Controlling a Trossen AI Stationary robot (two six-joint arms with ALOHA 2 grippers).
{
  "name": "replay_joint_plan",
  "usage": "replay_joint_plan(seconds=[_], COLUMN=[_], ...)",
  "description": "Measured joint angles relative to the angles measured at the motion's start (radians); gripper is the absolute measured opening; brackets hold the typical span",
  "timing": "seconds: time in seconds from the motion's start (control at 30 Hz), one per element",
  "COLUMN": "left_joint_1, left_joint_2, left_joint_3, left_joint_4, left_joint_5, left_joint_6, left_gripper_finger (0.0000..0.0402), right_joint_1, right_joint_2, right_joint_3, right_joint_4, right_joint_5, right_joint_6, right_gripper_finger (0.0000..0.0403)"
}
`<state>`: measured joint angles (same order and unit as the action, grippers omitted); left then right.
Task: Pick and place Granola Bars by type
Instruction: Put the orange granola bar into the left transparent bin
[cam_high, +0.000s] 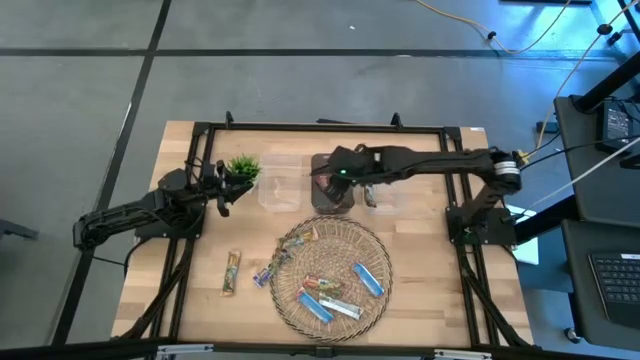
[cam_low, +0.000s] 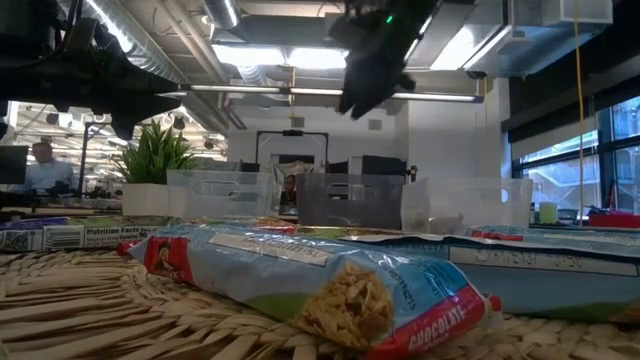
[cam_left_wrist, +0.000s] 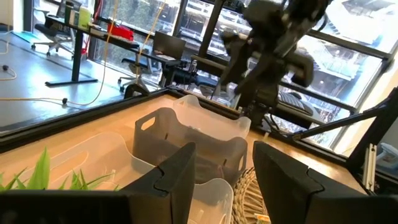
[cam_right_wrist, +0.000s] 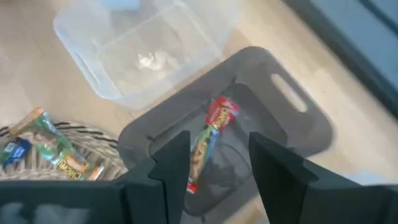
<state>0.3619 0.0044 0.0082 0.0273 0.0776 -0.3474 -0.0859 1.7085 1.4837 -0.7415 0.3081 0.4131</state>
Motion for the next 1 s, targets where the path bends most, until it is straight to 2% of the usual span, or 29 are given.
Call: replay_joint_plan(seconds=[0.17,0.47,0.83,0.93,1.0], left_joint_1=[0.0,-0.001,-0.001,-0.001,-0.001], left_joint_2=[0.0,0.0,0.0,0.0,0.0], left_joint_3=[0.0,0.0,0.0,0.0,0.0], left_joint_4=[0.0,0.0,0.005,0.005,0.006], left_joint_5=[0.005,0.006,0.029,0.025,0.027], left_joint_6=[-0.007,-0.061,-0.085,-0.09,-0.146], left_gripper_finger=[0.0153,0.0165,0.0257,0.0269,0.027], right_joint_1=[0.039,0.052,0.052,0.052,0.052], right_joint_2=[-0.105,-0.284,-0.402,-0.455,-0.505], right_joint_3=[-0.045,-0.221,-0.377,-0.401,-0.428], right_joint_4=[-0.078,-0.073,-0.035,-0.037,-0.03], right_joint_5=[0.114,0.117,0.109,0.104,0.104], right_joint_6=[0.032,0.145,0.212,0.211,0.211], right_gripper_finger=[0.0166,0.0166,0.0166,0.0166,0.0166])
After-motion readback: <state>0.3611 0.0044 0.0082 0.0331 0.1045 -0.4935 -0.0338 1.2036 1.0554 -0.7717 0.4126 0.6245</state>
